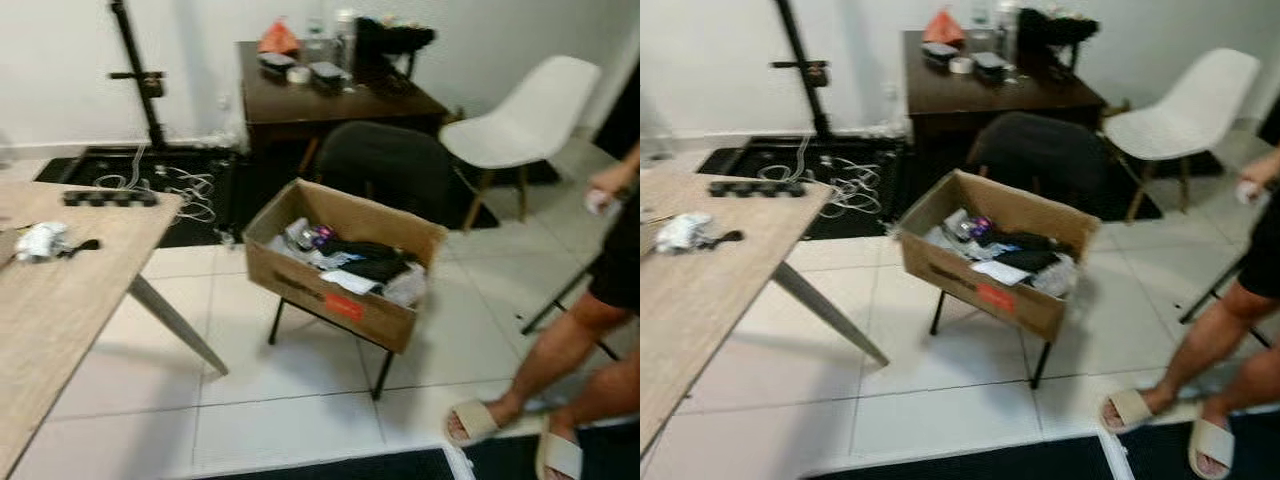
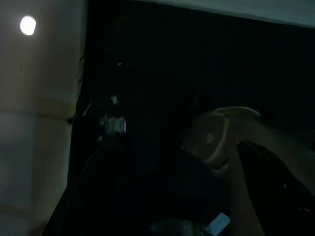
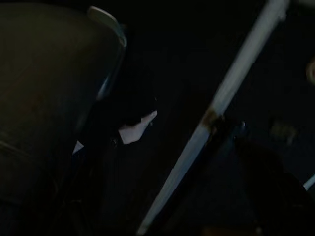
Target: Picking trash to rubbish bin
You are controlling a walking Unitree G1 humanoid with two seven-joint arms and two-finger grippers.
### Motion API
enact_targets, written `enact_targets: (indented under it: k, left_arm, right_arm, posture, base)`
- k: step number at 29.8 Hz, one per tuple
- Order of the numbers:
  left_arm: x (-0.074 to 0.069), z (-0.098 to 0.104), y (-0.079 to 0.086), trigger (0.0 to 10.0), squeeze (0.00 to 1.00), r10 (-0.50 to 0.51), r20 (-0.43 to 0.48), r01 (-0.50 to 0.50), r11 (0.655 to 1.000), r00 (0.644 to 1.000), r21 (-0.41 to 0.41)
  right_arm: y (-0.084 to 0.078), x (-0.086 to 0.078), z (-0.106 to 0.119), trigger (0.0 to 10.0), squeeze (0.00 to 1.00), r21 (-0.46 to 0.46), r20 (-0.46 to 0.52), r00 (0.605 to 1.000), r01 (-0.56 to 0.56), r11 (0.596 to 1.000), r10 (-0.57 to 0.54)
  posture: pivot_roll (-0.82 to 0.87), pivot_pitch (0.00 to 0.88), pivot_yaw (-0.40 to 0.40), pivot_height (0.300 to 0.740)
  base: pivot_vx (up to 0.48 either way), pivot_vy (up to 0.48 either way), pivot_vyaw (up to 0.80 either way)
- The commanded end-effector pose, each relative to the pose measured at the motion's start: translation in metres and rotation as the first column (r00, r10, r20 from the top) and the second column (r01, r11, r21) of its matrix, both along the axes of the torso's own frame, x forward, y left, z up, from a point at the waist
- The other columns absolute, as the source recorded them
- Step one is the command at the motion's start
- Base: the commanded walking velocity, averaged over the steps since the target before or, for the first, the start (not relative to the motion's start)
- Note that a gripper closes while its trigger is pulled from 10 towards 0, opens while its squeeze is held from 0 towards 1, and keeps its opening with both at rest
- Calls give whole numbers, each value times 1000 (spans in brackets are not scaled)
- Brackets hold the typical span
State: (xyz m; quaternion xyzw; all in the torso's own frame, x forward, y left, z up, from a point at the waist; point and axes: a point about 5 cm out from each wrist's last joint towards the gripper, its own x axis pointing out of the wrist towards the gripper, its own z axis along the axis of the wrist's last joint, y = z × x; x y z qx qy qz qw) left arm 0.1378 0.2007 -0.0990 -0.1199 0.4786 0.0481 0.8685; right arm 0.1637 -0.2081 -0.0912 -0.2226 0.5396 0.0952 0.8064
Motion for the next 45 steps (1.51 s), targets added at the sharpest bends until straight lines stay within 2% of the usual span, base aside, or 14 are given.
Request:
enact_targets:
  k: [1, 12, 17, 22, 45]
  left_arm:
    - [-15, -5, 2, 10000, 0, -4, -47, 4, 1000, 999, 2]
    - [-13, -4, 5, 10000, 0, -20, -49, 21, 1000, 999, 11]
    - [-23, -5, 13, 10000, 0, -18, -56, 19, 1000, 998, 17]
    - [-27, -5, 16, 10000, 0, -19, -60, 20, 1000, 998, 17]
    - [-22, -5, 11, 10000, 0, -38, -63, 38, 999, 997, 2]
  right_arm:
    - [-6, -14, -5, 10000, 0, -4, -40, 999, 7, 1000, -7]
    - [-9, -17, -5, 10000, 0, -8, -46, 999, 15, 1000, -16]
    - [-7, -17, -5, 10000, 0, -6, -47, 999, 10, 1000, -10]
    - [-6, -17, -6, 10000, 0, -5, -48, 999, 7, 1000, -8]
    - [0, -23, -9, 10000, 0, 12, -70, 998, -2, 1000, 2]
  posture:
    - [-55, 153, 3, 740]
    - [-54, 152, 12, 740]
    - [-50, 149, 13, 740]
    - [-51, 149, 13, 740]
    - [-54, 147, 13, 740]
  base:
    - [0, 0, 794]
    - [0, 0, 794]
    - [0, 0, 794]
    - [0, 0, 794]
    - [0, 0, 794]
